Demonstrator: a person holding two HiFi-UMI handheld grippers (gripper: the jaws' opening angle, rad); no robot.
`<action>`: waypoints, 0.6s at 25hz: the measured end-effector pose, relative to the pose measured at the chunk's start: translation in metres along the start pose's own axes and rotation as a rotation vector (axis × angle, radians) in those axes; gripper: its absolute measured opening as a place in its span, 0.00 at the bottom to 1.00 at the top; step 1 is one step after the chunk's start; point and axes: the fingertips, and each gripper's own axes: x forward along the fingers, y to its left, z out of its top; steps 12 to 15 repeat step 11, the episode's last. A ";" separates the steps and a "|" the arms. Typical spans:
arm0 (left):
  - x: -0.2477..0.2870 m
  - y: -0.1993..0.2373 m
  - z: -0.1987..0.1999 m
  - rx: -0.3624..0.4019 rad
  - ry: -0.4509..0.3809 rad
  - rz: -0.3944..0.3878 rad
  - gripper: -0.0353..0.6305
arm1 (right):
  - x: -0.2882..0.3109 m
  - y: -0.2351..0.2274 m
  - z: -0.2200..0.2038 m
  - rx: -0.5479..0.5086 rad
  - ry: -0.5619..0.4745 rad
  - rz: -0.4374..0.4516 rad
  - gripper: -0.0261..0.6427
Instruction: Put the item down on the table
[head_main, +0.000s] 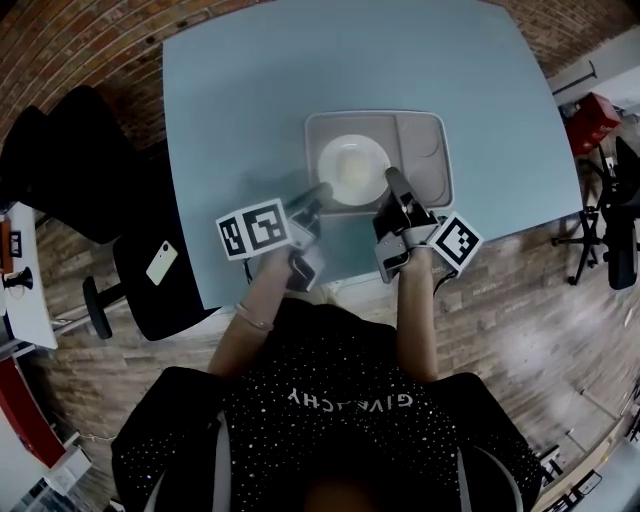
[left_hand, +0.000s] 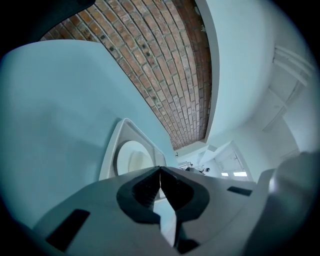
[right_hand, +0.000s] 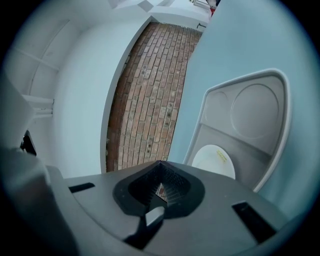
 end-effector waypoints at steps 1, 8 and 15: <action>-0.002 0.000 0.000 0.004 0.000 -0.001 0.07 | 0.000 0.002 -0.002 0.000 -0.002 0.008 0.06; -0.017 -0.007 -0.011 0.004 -0.016 -0.031 0.07 | -0.010 0.012 -0.018 -0.002 -0.002 0.043 0.06; -0.027 -0.010 -0.017 0.012 -0.029 -0.039 0.07 | -0.018 0.016 -0.025 -0.012 -0.002 0.051 0.06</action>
